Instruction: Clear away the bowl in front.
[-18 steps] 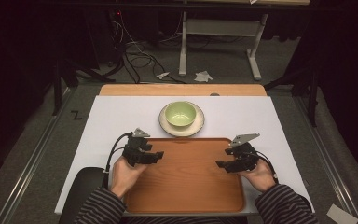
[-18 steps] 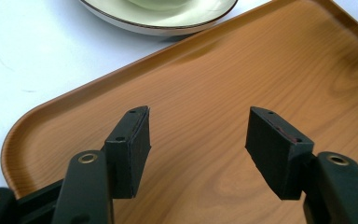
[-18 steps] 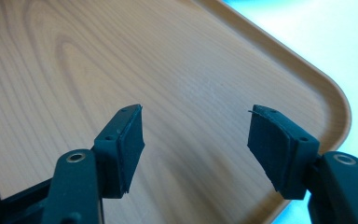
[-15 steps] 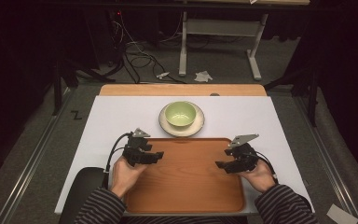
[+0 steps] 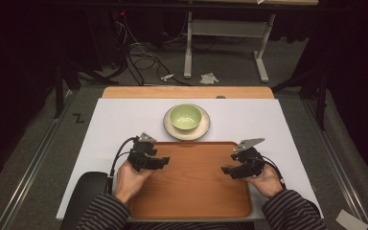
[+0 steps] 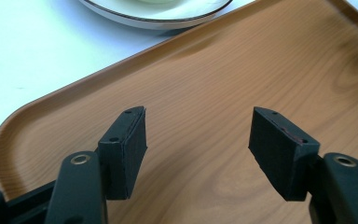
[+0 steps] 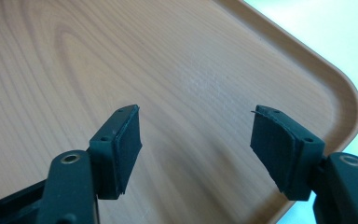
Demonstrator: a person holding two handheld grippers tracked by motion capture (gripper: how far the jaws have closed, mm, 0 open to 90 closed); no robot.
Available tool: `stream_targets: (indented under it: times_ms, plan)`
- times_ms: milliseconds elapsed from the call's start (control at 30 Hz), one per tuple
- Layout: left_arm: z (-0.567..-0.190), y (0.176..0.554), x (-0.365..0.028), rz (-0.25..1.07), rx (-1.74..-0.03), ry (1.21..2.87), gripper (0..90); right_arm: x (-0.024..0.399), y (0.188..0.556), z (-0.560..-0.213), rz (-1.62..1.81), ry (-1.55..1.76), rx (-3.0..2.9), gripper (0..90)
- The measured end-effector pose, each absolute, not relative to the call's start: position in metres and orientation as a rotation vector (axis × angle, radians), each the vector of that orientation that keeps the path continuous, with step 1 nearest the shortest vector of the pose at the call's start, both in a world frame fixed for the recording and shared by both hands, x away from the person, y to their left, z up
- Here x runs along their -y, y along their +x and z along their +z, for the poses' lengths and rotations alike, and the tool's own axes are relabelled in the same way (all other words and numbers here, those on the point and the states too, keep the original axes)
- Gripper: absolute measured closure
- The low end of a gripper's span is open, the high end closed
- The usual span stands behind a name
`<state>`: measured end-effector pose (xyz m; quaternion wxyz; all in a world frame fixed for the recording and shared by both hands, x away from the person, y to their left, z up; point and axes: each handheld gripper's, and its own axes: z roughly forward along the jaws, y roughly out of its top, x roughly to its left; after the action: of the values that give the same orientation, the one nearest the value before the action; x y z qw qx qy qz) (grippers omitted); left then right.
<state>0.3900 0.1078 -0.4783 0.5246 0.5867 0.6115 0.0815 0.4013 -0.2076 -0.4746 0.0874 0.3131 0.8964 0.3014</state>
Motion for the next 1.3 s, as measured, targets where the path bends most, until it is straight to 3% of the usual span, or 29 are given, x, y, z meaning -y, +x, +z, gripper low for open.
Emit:
stream_targets:
  times_ms: [967,1300]
  plan:
    - [-0.467,0.388,-0.101,0.193,-1.444,1.418,36.9,0.209,0.402,-0.474,0.885,0.937,-2.664,35.7]
    - [-0.465,0.391,-0.097,0.120,-1.452,1.426,36.7,0.206,0.399,-0.474,0.868,0.936,-2.680,35.9]
